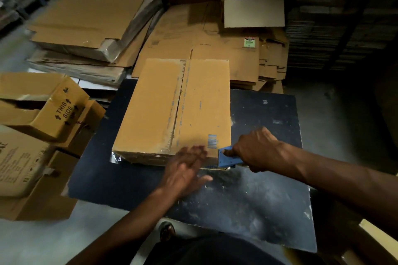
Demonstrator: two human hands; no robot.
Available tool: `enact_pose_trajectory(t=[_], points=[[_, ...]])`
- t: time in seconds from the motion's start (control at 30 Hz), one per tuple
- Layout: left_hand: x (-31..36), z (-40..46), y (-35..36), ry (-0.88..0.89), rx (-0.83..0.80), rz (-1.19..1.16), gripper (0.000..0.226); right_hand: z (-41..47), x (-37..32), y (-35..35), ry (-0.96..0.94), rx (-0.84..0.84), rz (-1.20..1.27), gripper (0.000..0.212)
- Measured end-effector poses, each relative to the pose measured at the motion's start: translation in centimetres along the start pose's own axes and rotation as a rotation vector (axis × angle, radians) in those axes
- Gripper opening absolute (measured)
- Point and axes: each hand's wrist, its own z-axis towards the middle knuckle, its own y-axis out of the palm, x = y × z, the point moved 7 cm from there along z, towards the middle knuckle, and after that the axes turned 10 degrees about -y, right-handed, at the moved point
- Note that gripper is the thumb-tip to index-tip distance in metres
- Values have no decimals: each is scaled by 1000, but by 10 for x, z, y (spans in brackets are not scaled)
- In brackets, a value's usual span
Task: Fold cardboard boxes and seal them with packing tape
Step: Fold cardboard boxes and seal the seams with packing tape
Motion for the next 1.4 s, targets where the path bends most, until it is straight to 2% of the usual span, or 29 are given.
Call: enact_pose_trajectory(t=[0.03,0.1,0.17,0.3,0.43,0.7,0.83,1.03,1.17,1.27,1.4], points=[[17,8,7,29,-41,6,87,-1,0,0,11,15,5,65],[35,12,19,54,56,-17,87,-5,1,2,34,29,14,57],[35,6,24,12,145,-34,82,-10,5,7,36,25,27,63],[32,2,25,16,222,-24,75,-22,17,21,36,53,120,75],[33,5,23,19,218,-35,78,-39,34,38,60,66,164,78],[32,6,23,-12,145,-119,78,-76,60,67,101,36,203,72],[35,9,21,-45,11,-69,79,-60,51,77,102,-31,183,79],[42,25,3,-63,-167,120,92,-31,43,86,58,-23,318,53],[54,54,0,163,-209,188,86,-19,41,92,110,-13,386,36],[59,74,3,337,-305,222,86,-8,37,98,130,-24,370,38],[63,89,4,436,-375,252,84,9,41,101,178,-10,446,41]])
